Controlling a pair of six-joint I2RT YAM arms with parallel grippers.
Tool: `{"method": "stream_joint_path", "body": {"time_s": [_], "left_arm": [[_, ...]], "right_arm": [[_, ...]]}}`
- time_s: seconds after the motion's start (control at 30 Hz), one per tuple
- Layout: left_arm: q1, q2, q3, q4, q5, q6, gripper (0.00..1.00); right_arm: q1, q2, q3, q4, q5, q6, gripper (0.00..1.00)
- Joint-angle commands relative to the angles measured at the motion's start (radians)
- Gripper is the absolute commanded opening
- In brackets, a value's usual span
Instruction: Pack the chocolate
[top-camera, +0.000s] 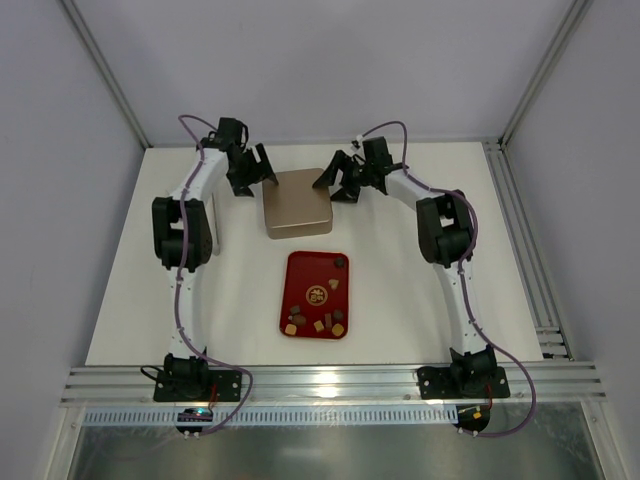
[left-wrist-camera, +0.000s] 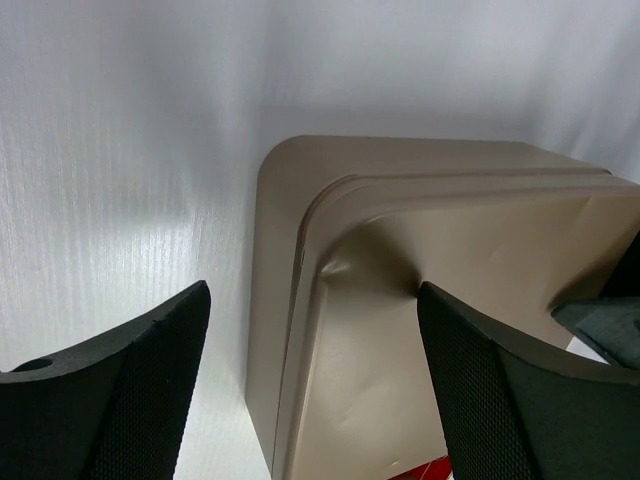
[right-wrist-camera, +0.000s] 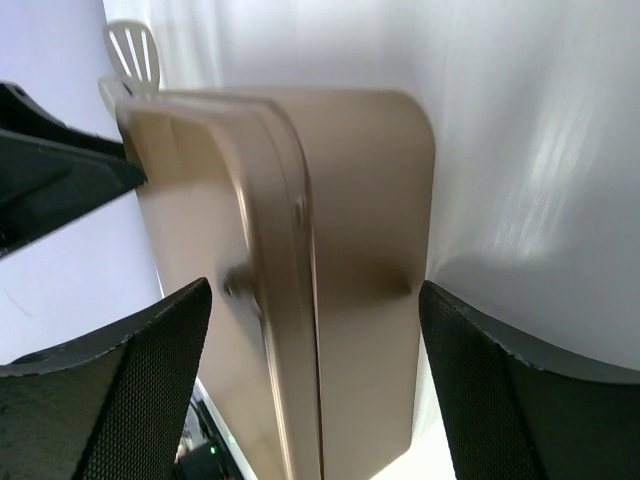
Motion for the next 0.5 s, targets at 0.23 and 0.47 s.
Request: {"method": "stream_joint_path", "body": {"time_s": [0.23,0.47], "left_arm": [[-0.005,0.135,-0.03,-0.206,-0.127,0.1,0.76],[-0.028,0.179,0.011,-0.259,-0.13,0.113,0.73]], "right_arm": [[0.003,0.083,0.172,-0.008,0.122,0.072,0.84],[0.02,0.14,0.263,-0.1,0.171,0.052,0.8]]}}
